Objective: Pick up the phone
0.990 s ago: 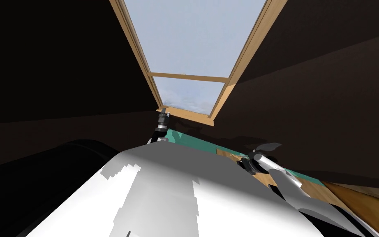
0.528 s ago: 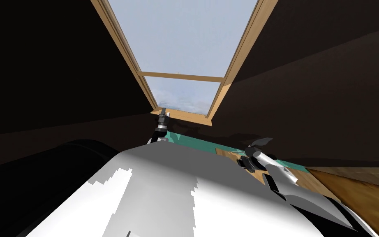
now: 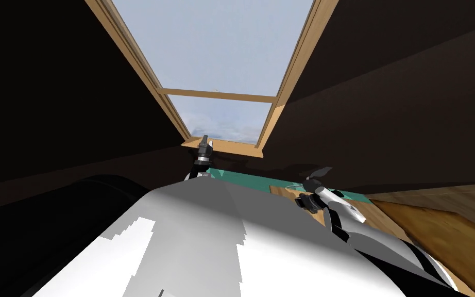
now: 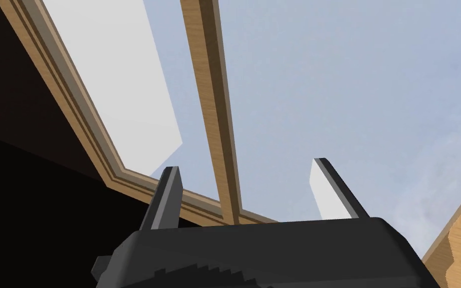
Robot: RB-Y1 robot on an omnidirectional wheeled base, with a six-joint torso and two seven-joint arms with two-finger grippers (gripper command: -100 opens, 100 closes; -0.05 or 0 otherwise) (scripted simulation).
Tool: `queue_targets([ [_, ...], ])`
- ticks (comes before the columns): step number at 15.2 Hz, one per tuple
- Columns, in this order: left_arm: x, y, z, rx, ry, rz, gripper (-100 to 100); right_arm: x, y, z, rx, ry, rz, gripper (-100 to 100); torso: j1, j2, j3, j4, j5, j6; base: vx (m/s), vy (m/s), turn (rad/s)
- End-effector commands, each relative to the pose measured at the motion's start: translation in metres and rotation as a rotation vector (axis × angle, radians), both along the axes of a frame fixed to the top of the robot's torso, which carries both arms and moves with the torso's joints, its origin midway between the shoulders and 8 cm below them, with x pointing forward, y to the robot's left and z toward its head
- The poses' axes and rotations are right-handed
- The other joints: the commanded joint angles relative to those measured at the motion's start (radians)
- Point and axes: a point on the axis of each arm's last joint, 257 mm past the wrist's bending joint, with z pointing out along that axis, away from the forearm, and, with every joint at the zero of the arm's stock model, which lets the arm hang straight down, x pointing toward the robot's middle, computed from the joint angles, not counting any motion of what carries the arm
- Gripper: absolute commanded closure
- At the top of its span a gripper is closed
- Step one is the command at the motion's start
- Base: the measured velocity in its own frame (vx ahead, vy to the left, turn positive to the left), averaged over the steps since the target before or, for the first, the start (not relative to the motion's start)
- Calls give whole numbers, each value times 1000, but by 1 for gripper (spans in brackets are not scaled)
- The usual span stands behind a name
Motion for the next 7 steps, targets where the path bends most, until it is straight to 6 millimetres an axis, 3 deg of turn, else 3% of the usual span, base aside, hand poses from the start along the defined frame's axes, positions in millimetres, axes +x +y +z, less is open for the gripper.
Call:
queue_targets([
  [1,0,0,0,0,0,0,0,2,8,-2,19,11,33,100,0,0,0,0,0,0,64,56,-279],
  [2,0,0,0,0,0,0,0,0,5,-1,13,16,43,100,1,0,0,0,0,1,50,55,-108],
  [3,0,0,0,0,0,0,0,10,25,-6,57,19,62,100,1,0,0,0,0,0,82,52,-286],
  [5,0,0,0,0,0,0,0,5,20,-5,47,29,91,100,2,-2,-1,-1,0,1,81,59,-176],
  [7,0,0,0,0,0,0,0,5,20,-5,47,28,80,100,1,-1,0,0,1,-1,21,30,12],
])
